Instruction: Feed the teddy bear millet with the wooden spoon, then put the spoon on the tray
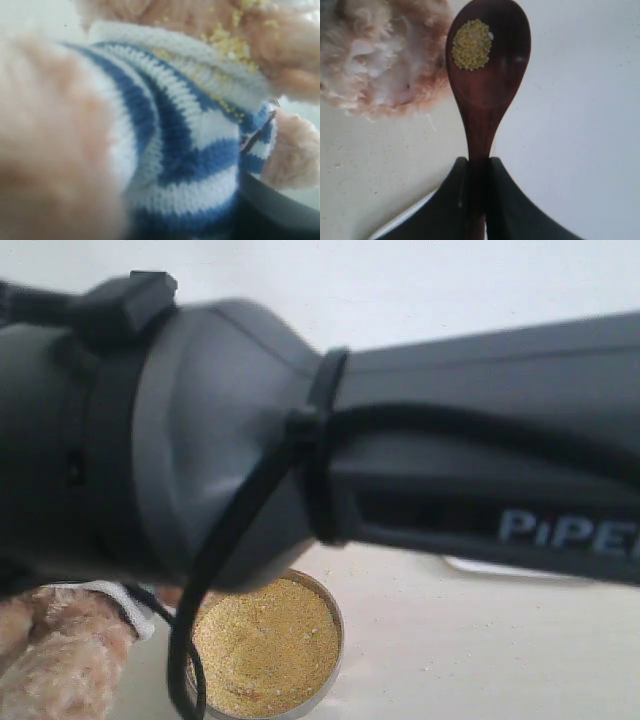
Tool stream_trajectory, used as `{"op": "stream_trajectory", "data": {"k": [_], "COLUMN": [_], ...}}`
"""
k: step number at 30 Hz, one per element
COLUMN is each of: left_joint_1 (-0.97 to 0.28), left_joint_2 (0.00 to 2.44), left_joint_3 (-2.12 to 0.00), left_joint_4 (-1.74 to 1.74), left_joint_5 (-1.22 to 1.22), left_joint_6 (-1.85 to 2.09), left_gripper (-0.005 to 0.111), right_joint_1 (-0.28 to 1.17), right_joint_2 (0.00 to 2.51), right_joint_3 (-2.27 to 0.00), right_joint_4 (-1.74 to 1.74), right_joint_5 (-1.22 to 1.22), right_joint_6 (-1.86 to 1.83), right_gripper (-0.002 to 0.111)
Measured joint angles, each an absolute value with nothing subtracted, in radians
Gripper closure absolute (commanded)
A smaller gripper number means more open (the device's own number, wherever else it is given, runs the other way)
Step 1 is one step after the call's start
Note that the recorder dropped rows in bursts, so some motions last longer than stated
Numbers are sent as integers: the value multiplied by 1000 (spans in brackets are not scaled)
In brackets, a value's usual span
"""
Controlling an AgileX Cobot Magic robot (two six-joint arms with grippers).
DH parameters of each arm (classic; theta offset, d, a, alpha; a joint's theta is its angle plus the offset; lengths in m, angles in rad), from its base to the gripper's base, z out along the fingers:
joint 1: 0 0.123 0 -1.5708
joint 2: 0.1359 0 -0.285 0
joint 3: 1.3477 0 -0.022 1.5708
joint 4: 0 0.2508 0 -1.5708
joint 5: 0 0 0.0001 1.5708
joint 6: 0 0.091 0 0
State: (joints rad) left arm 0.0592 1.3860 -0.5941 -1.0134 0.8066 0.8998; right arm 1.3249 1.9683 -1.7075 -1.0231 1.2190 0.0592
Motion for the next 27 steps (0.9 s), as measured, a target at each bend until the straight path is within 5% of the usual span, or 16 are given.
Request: {"op": "stream_trajectory", "data": {"k": [27], "left_joint_1": [59], "left_joint_2": [1386], "left_joint_3": [-594], "left_joint_4": [-1013], "left_joint_5": [807], "left_joint_6": [900], "left_gripper": [102], "right_joint_1": [1346], "right_joint_2": [1970], "right_joint_3": [-1514], "right_joint_4": [-1244], "right_joint_5": [1217], "right_joint_6": [353], "right_gripper": [108]}}
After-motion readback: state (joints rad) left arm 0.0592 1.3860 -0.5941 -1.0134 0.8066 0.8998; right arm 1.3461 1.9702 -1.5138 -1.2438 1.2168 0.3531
